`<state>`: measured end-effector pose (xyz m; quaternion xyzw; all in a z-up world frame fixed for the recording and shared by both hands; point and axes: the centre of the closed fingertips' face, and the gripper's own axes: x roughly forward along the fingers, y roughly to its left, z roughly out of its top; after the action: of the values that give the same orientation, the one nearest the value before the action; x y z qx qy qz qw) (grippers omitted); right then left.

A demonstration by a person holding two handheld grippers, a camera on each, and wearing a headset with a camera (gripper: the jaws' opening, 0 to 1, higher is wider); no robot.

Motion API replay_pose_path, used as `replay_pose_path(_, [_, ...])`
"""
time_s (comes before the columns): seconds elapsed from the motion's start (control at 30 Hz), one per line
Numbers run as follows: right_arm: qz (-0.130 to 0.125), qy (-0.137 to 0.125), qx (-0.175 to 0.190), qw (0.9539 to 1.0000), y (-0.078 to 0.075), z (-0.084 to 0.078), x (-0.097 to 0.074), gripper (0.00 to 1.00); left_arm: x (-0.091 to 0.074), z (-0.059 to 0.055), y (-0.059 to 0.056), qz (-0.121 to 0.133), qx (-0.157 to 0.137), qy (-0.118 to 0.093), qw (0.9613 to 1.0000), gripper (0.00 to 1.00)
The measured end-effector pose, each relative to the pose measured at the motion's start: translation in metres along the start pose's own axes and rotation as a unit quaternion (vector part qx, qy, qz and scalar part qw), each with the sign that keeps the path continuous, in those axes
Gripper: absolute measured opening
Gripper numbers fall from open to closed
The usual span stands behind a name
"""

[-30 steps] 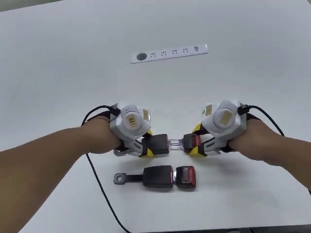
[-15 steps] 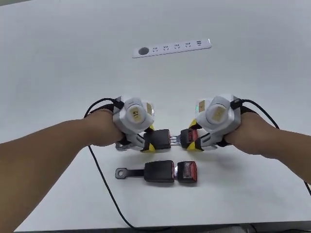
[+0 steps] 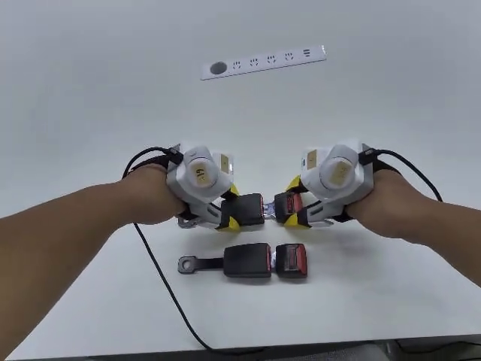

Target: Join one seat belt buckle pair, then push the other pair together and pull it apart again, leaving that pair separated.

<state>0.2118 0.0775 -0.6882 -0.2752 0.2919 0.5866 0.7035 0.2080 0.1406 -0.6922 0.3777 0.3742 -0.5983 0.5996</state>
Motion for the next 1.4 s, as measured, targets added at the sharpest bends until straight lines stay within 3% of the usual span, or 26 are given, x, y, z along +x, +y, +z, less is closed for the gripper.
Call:
replay_pose_path(0.13, [0.0,-0.005,0.001,1.0,0.002,0.009,0.009,0.33,-0.001,0.002,-0.002,-0.002,0.006,0.002,1.0,0.32])
replay_pose_path(0.5, [-0.003,0.0,0.004,1.0,0.002,0.006,0.008,0.34,-0.002,0.004,-0.003,-0.003,0.006,0.001,1.0,0.33])
replay_pose_path(0.63, [-0.002,0.002,0.0,1.0,0.001,0.005,0.008,0.34,-0.001,0.005,-0.002,-0.005,0.009,0.012,0.9999,0.33])
replay_pose_path(1.13, [-0.005,0.004,0.006,1.0,0.0,-0.006,-0.004,0.35,-0.003,0.005,-0.004,-0.002,-0.002,0.002,1.0,0.33])
replay_pose_path(1.4, [-0.011,0.012,0.016,0.9997,0.003,-0.016,-0.013,0.35,-0.003,0.005,-0.004,-0.001,0.0,0.008,1.0,0.33])
